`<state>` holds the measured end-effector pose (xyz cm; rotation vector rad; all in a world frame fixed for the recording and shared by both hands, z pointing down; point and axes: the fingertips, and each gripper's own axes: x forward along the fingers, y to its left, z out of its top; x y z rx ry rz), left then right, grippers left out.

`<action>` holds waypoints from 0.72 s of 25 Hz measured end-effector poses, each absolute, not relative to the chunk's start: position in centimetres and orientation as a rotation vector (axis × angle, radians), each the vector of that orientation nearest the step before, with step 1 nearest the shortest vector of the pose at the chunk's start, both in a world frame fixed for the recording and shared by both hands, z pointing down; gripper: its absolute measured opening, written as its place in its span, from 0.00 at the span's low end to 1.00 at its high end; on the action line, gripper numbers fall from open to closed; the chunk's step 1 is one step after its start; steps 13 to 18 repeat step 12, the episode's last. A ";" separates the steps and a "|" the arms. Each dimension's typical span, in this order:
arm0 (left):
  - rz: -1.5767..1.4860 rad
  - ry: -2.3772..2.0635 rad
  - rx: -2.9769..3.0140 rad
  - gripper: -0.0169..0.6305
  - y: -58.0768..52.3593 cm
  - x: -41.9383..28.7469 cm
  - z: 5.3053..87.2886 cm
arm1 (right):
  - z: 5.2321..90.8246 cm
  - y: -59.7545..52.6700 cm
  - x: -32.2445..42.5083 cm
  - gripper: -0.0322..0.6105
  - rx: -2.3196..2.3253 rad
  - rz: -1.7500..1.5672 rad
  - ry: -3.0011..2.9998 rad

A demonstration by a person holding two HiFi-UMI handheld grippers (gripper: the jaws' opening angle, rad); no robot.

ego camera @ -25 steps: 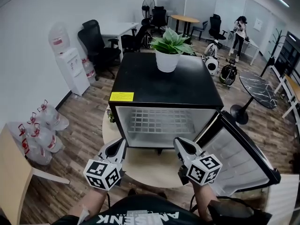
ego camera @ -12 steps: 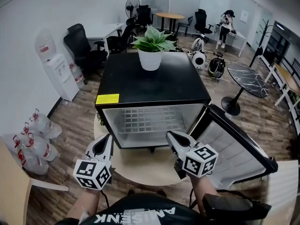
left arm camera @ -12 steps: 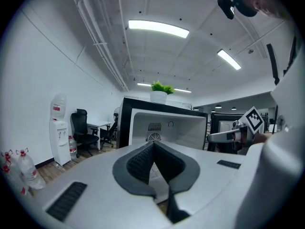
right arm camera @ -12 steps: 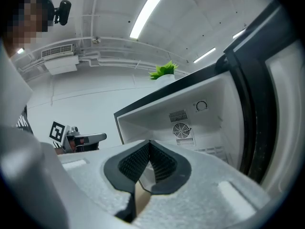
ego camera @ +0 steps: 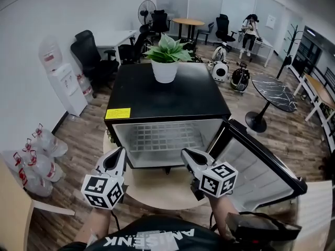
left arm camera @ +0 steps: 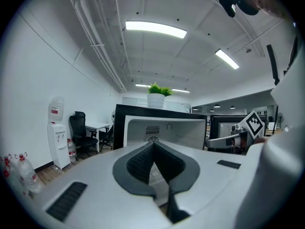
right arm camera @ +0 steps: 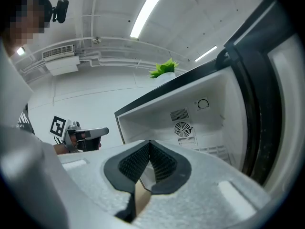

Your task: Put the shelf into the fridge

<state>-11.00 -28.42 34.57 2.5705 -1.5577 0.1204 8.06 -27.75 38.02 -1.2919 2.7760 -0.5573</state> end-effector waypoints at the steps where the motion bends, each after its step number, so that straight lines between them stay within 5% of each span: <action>1: 0.124 -1.557 2.568 0.03 -28.4 -10.9 34.6 | 38.0 -27.7 8.1 0.06 -1.292 -0.556 2.780; 18: 0.117 -1.552 2.566 0.03 -27.3 -9.5 34.9 | 38.6 -28.1 9.1 0.06 -1.295 -0.582 2.781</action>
